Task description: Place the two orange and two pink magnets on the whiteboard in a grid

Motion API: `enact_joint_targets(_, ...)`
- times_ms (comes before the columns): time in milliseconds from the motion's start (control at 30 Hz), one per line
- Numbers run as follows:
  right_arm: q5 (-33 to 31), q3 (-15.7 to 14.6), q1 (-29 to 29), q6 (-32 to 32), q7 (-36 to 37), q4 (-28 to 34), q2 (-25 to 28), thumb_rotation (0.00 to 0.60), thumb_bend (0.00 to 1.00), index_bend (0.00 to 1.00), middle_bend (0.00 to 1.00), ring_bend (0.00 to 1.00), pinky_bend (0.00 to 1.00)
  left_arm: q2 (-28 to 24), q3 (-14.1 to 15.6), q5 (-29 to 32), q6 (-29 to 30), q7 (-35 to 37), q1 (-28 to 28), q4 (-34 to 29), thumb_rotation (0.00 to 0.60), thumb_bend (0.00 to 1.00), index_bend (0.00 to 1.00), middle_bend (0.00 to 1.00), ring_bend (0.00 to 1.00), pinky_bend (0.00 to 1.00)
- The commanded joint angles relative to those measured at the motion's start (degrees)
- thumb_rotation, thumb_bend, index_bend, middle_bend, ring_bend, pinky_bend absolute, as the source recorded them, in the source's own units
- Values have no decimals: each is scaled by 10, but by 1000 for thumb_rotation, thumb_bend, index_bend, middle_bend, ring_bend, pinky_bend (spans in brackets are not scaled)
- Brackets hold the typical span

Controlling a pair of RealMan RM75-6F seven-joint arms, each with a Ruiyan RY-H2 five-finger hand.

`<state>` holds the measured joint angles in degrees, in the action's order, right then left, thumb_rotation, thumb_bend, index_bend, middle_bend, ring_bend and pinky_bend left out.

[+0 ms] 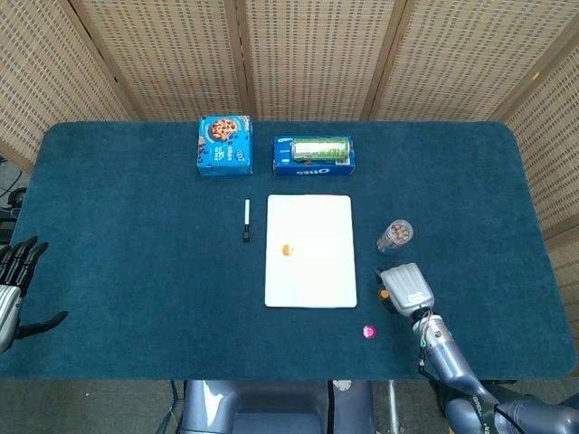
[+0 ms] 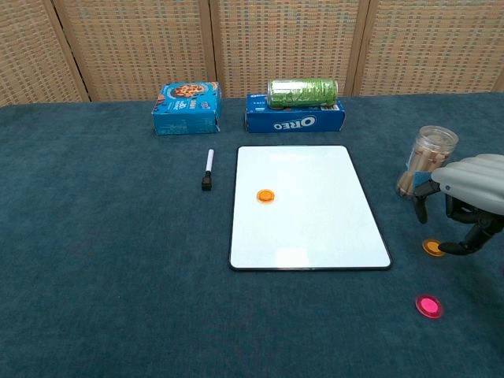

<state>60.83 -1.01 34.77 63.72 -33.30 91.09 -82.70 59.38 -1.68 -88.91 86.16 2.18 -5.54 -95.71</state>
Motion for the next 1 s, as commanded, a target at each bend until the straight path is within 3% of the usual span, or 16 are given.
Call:
enact_joint_targets(33, 0, 1, -2, -2, -3, -4, -3, 600, 311, 435, 968, 941, 1000, 0, 0, 0, 0, 0, 0, 0, 600, 0, 0, 0, 0, 0)
enact_joint_targets(233, -17, 7, -2, -15, -21, -19, -20, 600, 260, 435, 968, 941, 1000, 0, 0, 0, -1, -2, 0, 0, 600, 0, 0, 0, 0, 0)
enact_joint_targets(1000, -20, 17, -10, -33, -24, -53, -33, 600, 311, 435, 968, 941, 1000, 2, 0, 4, -4, -9, -2, -2, 600, 0, 0, 0, 0, 0)
